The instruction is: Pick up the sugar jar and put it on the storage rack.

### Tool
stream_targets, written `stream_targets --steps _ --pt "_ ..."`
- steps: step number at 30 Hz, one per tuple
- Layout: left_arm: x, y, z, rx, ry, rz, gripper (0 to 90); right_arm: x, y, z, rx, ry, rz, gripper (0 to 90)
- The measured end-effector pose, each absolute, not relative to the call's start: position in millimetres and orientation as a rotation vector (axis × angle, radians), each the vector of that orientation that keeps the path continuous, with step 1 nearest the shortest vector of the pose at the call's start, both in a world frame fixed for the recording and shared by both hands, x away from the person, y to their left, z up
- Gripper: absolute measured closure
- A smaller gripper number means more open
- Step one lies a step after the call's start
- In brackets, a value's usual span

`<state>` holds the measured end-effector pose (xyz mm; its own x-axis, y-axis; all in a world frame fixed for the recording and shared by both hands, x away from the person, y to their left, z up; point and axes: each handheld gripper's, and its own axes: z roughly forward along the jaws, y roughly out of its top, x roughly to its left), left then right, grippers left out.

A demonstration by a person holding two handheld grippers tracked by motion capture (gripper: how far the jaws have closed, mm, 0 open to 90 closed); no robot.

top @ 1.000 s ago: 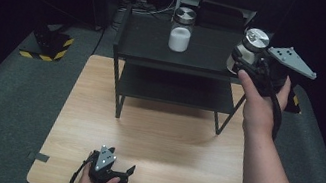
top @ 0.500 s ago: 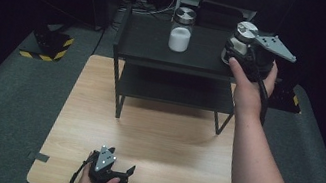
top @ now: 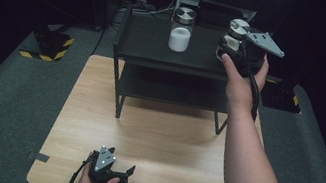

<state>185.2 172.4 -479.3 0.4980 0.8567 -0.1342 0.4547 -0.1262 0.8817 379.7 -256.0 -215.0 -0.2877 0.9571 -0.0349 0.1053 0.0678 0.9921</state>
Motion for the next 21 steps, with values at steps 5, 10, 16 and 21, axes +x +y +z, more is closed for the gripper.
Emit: stream_targets --steps 5,10,16,21 --pt "184.8 172.6 -479.4 1.759 1.108 0.513 0.7 383.0 -254.8 -217.3 1.105 1.527 1.321 30.7" --pt "184.4 171.2 -478.9 1.764 1.108 0.519 0.7 384.5 -254.2 -219.1 1.114 1.519 1.325 30.5" --pt "184.8 171.2 -478.7 1.767 1.105 0.516 0.7 384.1 -253.0 -219.0 1.116 1.518 1.319 30.5" --pt "183.9 170.5 -479.0 1.769 1.099 0.522 0.7 384.2 -253.7 -218.8 1.117 1.519 1.322 30.5"
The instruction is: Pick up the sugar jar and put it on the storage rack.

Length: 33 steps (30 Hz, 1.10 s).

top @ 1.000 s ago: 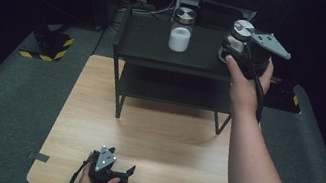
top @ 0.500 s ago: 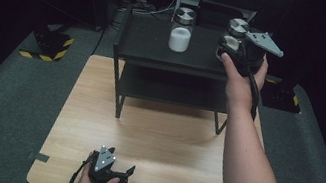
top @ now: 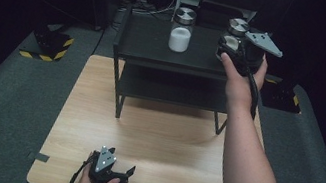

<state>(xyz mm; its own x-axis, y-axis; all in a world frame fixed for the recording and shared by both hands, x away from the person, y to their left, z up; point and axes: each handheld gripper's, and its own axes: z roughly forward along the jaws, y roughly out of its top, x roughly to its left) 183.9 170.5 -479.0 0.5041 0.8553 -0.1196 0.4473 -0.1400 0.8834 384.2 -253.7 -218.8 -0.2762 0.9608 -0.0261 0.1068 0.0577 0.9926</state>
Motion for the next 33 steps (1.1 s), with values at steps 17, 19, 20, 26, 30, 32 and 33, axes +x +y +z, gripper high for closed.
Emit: stream_targets --steps 17,19,20,26,30,32,33 --pt "184 173 -479 1.759 1.109 0.513 0.7 378 -257 -225 1.063 1.505 1.342 4.9" --pt "184 173 -479 1.759 1.109 0.513 0.7 375 -257 -228 1.042 1.488 1.340 0.0" --pt "184 173 -479 1.759 1.108 0.513 0.7 375 -259 -229 1.031 1.492 1.345 0.0" --pt "184 173 -479 1.758 1.109 0.510 0.7 369 -266 -232 1.019 1.495 1.374 0.1" --pt "183 174 -480 1.754 1.109 0.513 0.7 363 -273 -235 1.003 1.494 1.414 0.1" --pt "184 174 -480 1.751 1.112 0.512 0.7 359 -275 -236 0.999 1.495 1.427 0.1" --pt "184 175 -480 1.751 1.114 0.511 0.7 356 -277 -238 0.992 1.496 1.434 0.1"
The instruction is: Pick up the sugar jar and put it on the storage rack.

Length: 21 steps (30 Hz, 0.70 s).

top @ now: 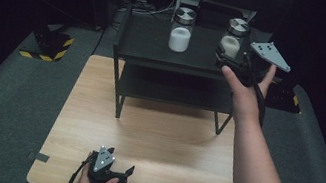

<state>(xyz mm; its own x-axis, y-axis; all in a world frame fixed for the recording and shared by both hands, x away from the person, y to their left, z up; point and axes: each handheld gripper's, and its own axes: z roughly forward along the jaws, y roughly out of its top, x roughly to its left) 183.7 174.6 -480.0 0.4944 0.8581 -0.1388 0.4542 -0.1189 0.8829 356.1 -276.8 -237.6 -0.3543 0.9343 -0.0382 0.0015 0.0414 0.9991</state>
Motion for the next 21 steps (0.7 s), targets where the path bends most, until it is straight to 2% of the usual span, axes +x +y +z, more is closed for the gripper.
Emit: stream_targets --steps 21 --pt "183 175 -479 1.757 1.115 0.520 0.7 304 -306 -272 0.880 1.511 1.533 0.1"
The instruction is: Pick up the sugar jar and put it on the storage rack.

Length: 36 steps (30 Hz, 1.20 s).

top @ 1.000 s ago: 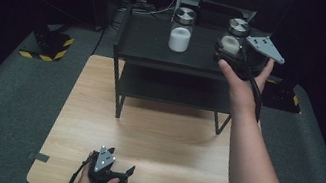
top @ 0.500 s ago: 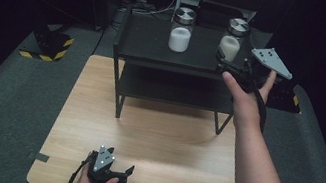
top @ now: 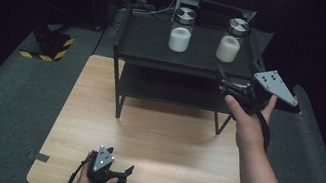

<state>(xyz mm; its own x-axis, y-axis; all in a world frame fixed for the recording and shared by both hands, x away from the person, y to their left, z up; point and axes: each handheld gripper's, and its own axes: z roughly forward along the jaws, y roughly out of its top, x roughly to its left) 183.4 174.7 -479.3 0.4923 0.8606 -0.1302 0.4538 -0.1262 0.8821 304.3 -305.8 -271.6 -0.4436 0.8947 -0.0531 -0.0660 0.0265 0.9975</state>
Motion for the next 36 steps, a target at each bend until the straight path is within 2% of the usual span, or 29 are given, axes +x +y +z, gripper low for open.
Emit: stream_targets --steps 20,36 --pt "182 173 -479 1.759 1.118 0.528 0.8 245 -341 -329 0.796 1.545 1.619 0.1" --pt "181 173 -480 1.754 1.119 0.533 0.7 216 -362 -369 0.832 1.597 1.612 0.1"
